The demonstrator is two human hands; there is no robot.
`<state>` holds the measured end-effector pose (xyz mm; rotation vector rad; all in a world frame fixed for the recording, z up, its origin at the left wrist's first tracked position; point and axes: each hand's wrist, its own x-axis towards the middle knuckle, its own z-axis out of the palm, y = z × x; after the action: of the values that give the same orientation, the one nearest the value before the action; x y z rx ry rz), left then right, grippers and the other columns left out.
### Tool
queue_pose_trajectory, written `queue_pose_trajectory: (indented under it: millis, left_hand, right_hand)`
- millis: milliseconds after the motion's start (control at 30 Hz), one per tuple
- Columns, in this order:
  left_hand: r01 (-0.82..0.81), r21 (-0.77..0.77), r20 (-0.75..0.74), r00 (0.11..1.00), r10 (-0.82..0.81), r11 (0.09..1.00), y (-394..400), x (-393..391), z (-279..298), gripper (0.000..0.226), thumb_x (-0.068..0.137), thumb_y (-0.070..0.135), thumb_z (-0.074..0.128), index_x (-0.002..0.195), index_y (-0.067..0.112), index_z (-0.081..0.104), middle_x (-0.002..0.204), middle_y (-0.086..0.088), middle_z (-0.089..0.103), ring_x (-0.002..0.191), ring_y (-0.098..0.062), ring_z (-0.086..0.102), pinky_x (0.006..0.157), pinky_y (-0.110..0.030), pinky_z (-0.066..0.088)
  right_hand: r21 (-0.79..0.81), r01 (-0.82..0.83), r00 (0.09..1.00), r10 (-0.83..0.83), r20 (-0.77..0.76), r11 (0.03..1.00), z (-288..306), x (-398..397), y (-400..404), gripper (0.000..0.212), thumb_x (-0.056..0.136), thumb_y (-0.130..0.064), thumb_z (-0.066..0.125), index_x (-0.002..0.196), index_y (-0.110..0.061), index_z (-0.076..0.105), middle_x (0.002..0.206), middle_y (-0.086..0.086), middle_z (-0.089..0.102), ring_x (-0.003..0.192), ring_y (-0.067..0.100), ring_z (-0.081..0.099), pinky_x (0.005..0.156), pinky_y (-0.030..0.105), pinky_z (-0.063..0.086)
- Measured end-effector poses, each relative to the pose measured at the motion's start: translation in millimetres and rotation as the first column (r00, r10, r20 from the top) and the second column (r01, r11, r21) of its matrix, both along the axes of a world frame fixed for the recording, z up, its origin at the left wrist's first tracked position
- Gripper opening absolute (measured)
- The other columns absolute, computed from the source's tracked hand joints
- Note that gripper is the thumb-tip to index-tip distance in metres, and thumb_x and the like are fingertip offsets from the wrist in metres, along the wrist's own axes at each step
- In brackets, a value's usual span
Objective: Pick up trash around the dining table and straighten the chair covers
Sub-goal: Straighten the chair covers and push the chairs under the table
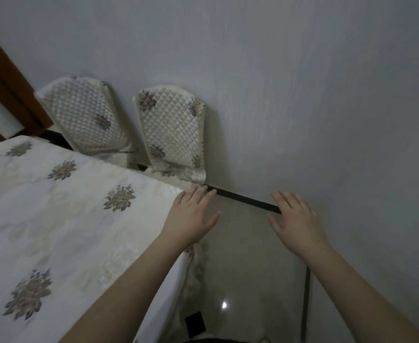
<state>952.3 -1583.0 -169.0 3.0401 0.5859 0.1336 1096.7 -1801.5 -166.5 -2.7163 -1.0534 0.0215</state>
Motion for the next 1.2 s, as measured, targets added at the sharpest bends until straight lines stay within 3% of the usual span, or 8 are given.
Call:
queue_pose_trajectory:
  millis: [300, 433, 667, 900, 1067, 1200]
  left_hand:
    - [-0.128, 0.008, 0.006, 0.992, 0.128, 0.992, 59.5, 55.8, -6.9, 0.069, 0.089, 0.061, 0.021, 0.144, 0.024, 0.038, 0.149, -0.001, 0.04, 0.141, -0.024, 0.029, 0.112, -0.04, 0.023]
    - [-0.189, 0.002, 0.009, 0.982, 0.189, 0.982, 103.9, 87.4, -19.2, 0.069, 0.089, 0.063, 0.02, 0.145, 0.024, 0.035, 0.151, -0.001, 0.037, 0.142, -0.024, 0.027, 0.112, -0.042, 0.023]
    - [-0.23, -0.051, 0.009, 0.973, 0.231, 0.972, 180.3, 152.5, -24.6, 0.065, 0.092, 0.062, 0.027, 0.148, 0.031, 0.026, 0.154, 0.002, 0.03, 0.145, -0.021, 0.018, 0.115, -0.04, 0.015]
    - [-0.241, -0.003, -0.004, 0.97, 0.241, 0.97, 239.5, 211.9, -14.7, 0.071, 0.087, 0.062, 0.011, 0.149, 0.029, 0.025, 0.155, 0.003, 0.028, 0.145, -0.019, 0.019, 0.116, -0.039, 0.015]
    - [-0.322, 0.02, -0.041, 0.946, 0.322, 0.947, 276.4, 255.0, -30.6, 0.066, 0.09, 0.061, 0.019, 0.146, 0.028, 0.033, 0.15, 0.002, 0.038, 0.142, -0.021, 0.028, 0.114, -0.041, 0.025]
    - [-0.398, 0.046, -0.08, 0.913, 0.4, 0.916, 293.4, 298.7, -35.0, 0.066, 0.09, 0.062, 0.02, 0.144, 0.028, 0.037, 0.148, 0.002, 0.041, 0.14, -0.024, 0.031, 0.111, -0.043, 0.031]
  right_hand:
    - [-0.007, -0.147, 0.987, 0.146, -0.07, 0.989, -0.7, 90.9, 73.7, 0.059, 0.096, -0.044, 0.042, 0.148, -0.022, 0.028, 0.153, 0.001, 0.031, 0.141, 0.023, 0.024, 0.114, 0.038, 0.019]
    - [-0.006, -0.208, 0.977, 0.207, -0.051, 0.978, 0.4, 129.2, 125.5, 0.065, 0.088, -0.048, 0.033, 0.147, -0.019, 0.033, 0.151, 0.004, 0.036, 0.138, 0.026, 0.03, 0.112, 0.04, 0.023]
    - [-0.041, -0.265, 0.964, 0.266, 0.011, 0.963, 13.1, 200.2, 206.1, 0.061, 0.095, -0.042, 0.047, 0.148, -0.021, 0.028, 0.153, 0.001, 0.032, 0.141, 0.024, 0.027, 0.112, 0.038, 0.02]
    - [0.022, -0.306, 0.952, 0.306, -0.017, 0.952, 7.1, 269.2, 265.0, 0.06, 0.096, -0.043, 0.043, 0.149, -0.021, 0.025, 0.154, 0.002, 0.031, 0.142, 0.023, 0.025, 0.115, 0.038, 0.015]
    - [0.123, -0.385, 0.915, 0.396, -0.074, 0.915, -8.0, 325.6, 313.2, 0.071, 0.094, -0.04, 0.049, 0.152, -0.019, 0.015, 0.151, 0.007, 0.035, 0.138, 0.025, 0.032, 0.114, 0.041, 0.023]
    - [0.116, -0.514, 0.848, 0.524, -0.085, 0.85, -16.1, 375.9, 351.6, 0.073, 0.095, -0.042, 0.045, 0.152, -0.02, 0.006, 0.153, 0.006, 0.029, 0.14, 0.023, 0.028, 0.116, 0.039, 0.019]
